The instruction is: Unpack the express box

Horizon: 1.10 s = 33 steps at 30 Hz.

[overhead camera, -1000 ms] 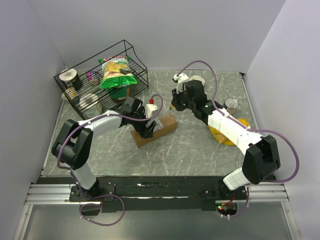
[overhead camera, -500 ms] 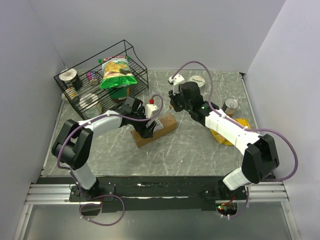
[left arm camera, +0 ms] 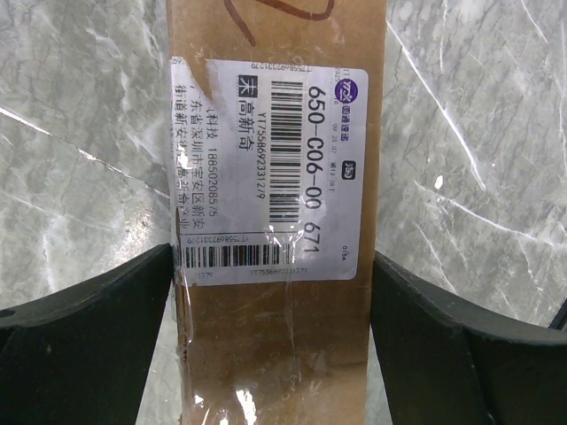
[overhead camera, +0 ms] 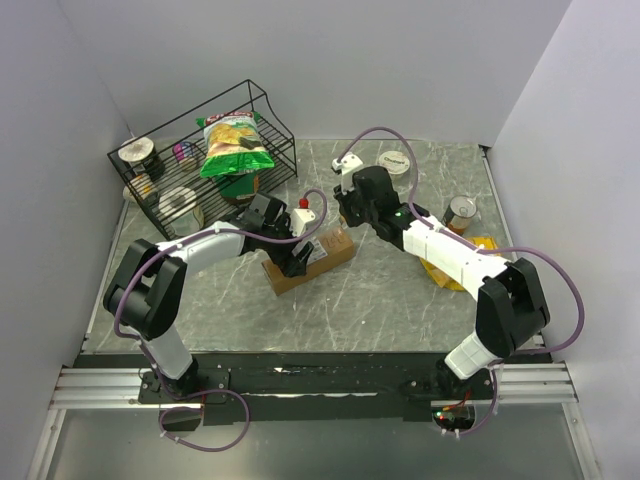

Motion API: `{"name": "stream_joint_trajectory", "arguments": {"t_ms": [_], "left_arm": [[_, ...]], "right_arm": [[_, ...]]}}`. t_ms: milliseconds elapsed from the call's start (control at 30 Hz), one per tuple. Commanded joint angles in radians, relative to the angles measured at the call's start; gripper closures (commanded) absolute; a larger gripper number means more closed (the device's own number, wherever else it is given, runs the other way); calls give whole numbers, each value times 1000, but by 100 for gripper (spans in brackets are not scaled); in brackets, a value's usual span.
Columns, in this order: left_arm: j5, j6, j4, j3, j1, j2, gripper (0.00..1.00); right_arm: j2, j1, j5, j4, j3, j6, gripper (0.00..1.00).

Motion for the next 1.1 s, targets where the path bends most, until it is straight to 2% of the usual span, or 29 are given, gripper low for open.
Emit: {"name": "stream_joint_trajectory", "arguments": {"t_ms": [0, 833, 1067], "left_arm": [[26, -43, -34, -40, -19, 24, 12], [38, -55, -29, -40, -22, 36, 12], [18, -104, -19, -35, -17, 47, 14]], "right_arm": [[11, 11, 14, 35, 13, -15, 100], [42, 14, 28, 56, -18, -41, 100], [20, 20, 16, -43, -12, -37, 100]]}}
